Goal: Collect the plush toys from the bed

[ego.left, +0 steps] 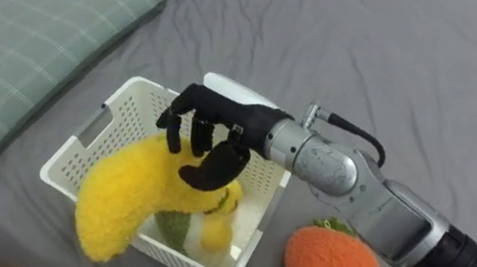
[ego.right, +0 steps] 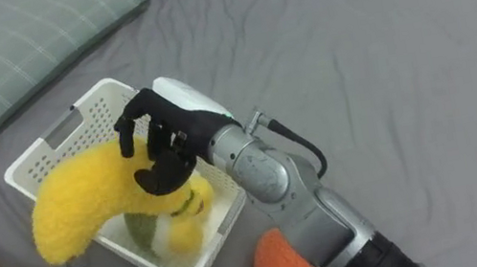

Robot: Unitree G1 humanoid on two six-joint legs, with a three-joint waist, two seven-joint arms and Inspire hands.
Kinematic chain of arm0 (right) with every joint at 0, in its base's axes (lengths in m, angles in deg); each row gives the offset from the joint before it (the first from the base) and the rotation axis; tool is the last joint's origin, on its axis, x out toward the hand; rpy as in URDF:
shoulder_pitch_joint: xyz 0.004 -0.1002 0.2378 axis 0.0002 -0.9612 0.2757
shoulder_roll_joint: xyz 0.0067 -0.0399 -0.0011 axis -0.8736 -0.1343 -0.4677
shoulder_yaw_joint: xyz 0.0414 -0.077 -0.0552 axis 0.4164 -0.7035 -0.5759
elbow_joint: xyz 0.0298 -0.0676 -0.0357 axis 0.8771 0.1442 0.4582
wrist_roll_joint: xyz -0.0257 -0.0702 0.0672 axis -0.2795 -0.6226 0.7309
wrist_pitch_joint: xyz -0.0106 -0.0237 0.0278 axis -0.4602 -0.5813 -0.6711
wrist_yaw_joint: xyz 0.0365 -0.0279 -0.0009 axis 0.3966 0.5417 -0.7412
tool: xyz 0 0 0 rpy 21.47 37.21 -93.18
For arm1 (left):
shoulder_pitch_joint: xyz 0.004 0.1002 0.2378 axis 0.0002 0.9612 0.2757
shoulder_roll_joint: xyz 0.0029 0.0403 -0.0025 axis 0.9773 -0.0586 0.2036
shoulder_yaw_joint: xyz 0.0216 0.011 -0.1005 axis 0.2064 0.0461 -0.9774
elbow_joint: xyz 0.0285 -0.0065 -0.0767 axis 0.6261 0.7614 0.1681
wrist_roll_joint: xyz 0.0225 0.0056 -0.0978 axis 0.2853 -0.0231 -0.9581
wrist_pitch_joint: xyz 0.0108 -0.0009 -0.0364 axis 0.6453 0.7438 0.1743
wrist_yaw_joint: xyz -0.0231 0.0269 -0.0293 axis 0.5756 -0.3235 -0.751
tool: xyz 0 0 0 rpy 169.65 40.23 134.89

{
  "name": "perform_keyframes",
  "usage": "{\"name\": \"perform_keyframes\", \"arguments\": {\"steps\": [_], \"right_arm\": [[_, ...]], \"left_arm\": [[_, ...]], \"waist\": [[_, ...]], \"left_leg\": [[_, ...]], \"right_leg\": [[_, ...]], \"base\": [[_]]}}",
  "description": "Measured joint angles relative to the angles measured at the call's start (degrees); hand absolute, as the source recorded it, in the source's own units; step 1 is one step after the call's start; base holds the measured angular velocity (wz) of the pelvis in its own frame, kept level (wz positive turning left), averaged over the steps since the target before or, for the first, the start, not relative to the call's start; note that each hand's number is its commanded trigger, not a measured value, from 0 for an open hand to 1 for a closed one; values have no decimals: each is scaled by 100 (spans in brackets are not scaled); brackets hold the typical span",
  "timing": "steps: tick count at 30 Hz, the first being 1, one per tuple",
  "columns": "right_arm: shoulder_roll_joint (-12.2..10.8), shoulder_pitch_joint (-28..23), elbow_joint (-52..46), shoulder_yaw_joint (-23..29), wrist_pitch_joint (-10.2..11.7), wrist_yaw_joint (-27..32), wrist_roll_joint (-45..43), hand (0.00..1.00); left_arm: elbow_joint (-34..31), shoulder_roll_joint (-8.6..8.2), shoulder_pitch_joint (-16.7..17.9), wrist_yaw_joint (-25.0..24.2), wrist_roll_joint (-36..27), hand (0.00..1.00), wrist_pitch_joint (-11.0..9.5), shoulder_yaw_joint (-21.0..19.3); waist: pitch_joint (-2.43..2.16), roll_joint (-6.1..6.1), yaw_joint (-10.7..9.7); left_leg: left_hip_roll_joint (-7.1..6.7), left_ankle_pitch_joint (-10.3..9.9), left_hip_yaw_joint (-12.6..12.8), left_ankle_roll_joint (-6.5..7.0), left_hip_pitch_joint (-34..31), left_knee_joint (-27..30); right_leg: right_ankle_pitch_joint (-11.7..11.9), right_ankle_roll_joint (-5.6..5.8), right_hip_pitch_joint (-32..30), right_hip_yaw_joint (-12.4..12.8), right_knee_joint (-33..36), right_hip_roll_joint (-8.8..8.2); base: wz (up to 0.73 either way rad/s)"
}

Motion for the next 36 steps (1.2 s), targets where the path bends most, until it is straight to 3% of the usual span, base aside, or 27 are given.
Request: {"name": "perform_keyframes", "arguments": {"steps": [14, 22, 25, 32, 36], "right_arm": [[124, 1, 214, 4, 66, 114, 256, 0], [153, 0, 206, 45, 92, 127, 293, 0], [185, -4, 217, 270, 96, 235, 453, 0], [521, -341, 203, 1498, 339, 804, 1103, 0], [530, -789, 183, 2039, 409, 1137, 1246, 0]], "left_arm": [[12, -2, -68, 39, -52, 0, -12, 78], [37, -1, -53, 64, -20, 0, -16, 48], [159, 14, -44, 73, -28, 0, -20, -42], [464, -19, 117, 76, -18, 0, -19, -415], [426, -133, 272, 139, -5, 0, -6, -427]], "waist": [[-12, -17, -4], [-26, -37, -147], [-20, -25, -277], [13, 132, -621], [-91, 309, -971]], "left_leg": [[1, 3, 1, -1, 0, -3], [4, 3, 38, -1, 10, 1], [8, 5, 60, 1, 36, 13], [22, -7, 227, 24, 170, -30], [31, -30, 387, 56, 210, -40]], "right_leg": [[0, 0, 0, 4, -1, 5], [0, 0, 1, 14, -1, 3], [1, 0, 30, 18, -1, 3], [1, 2, 80, 163, 4, -19], [4, 8, 70, 205, 9, -52]], "base": [[0], [0], [-1], [-10], [-14]]}}
